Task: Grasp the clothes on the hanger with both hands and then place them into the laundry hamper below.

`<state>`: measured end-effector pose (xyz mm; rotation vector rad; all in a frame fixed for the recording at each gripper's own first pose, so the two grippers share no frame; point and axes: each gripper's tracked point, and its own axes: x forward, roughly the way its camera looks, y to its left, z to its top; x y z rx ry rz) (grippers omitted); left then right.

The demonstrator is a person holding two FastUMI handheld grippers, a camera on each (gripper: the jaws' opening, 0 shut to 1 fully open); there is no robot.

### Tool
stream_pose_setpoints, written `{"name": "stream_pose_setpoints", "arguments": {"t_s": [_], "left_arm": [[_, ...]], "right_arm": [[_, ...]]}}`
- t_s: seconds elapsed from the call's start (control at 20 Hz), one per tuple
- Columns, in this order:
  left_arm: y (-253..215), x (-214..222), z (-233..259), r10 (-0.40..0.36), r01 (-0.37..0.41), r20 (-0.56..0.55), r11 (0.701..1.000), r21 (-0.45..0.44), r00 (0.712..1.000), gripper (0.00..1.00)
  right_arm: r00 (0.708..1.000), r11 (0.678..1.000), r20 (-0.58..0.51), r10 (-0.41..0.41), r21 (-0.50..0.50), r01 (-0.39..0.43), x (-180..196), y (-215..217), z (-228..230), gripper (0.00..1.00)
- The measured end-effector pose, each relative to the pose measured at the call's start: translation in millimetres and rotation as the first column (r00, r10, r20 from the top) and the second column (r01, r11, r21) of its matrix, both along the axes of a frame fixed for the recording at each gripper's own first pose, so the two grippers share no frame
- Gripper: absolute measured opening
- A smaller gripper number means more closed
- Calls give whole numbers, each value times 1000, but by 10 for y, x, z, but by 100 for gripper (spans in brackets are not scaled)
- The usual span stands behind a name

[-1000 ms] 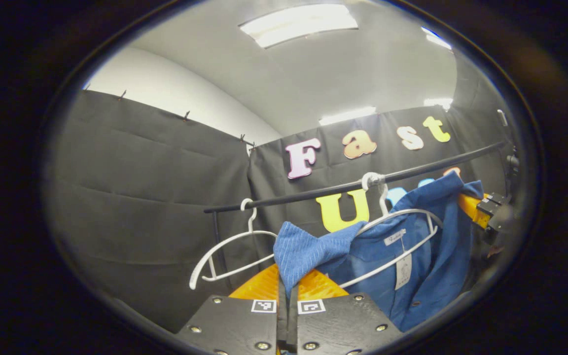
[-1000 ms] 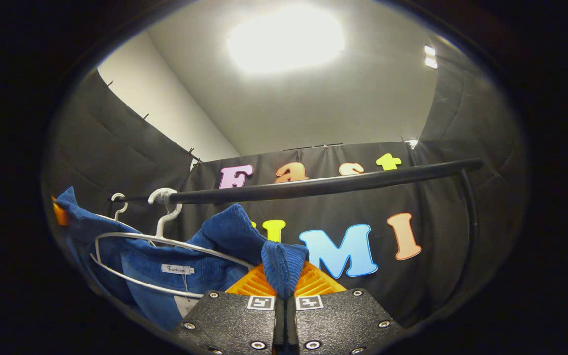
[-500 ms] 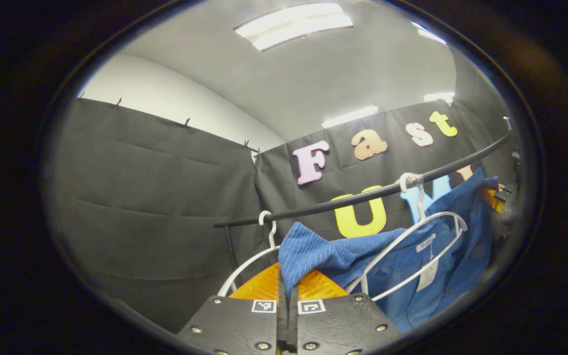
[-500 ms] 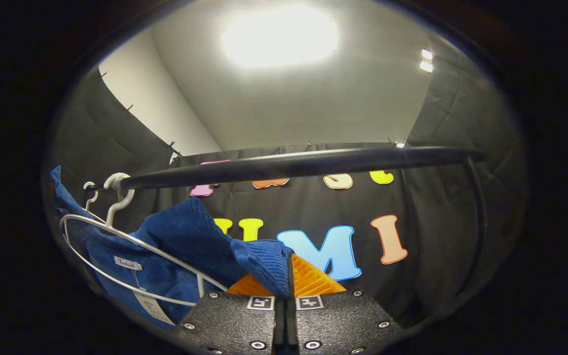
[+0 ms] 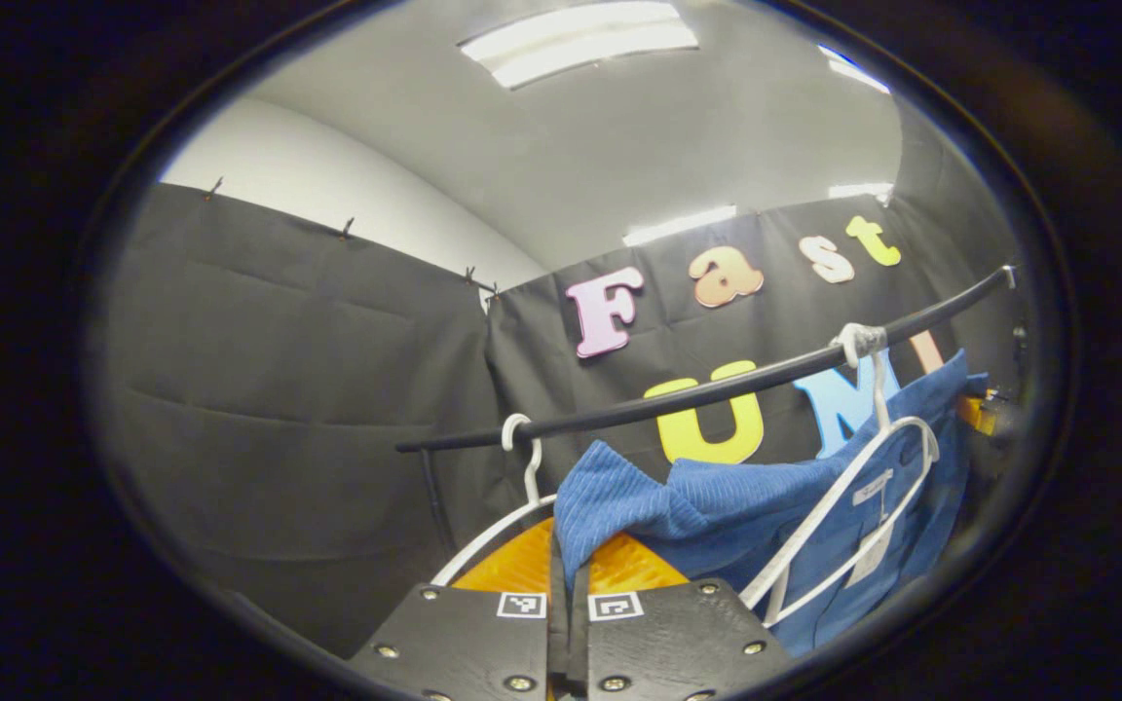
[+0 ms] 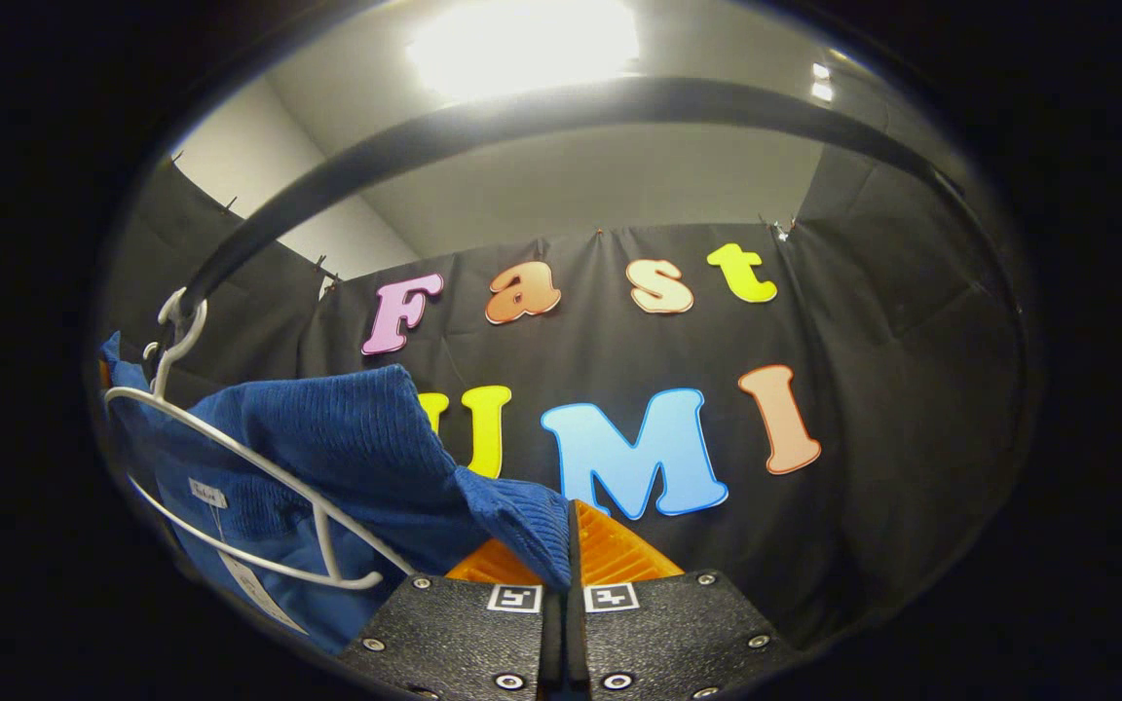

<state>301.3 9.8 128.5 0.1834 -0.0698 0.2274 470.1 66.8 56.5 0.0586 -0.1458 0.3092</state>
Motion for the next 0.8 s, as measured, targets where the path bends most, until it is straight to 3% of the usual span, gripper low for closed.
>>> {"name": "stream_pose_setpoints", "arguments": {"t_s": [0.1, 0.35, 0.4, 0.8], "left_arm": [[-6, 58, -132, -11, 11, -29, 1000, -3, 1000, 1], [-53, 58, -412, -47, 44, -73, 998, -41, 996, 5], [-61, 67, -446, -54, 50, -78, 997, -52, 996, 0], [162, -108, -780, -50, 34, -117, 990, -136, 992, 0]], "right_arm": [[999, 1000, -35, 1, -8, -1, 110, 23, -154, 2], [993, 999, -120, 7, -31, -10, 215, 17, -506, 0], [990, 999, -141, 14, -30, -18, 203, 15, -596, 0], [965, 994, -255, 63, -72, -84, 133, 196, -1132, 2]]}}
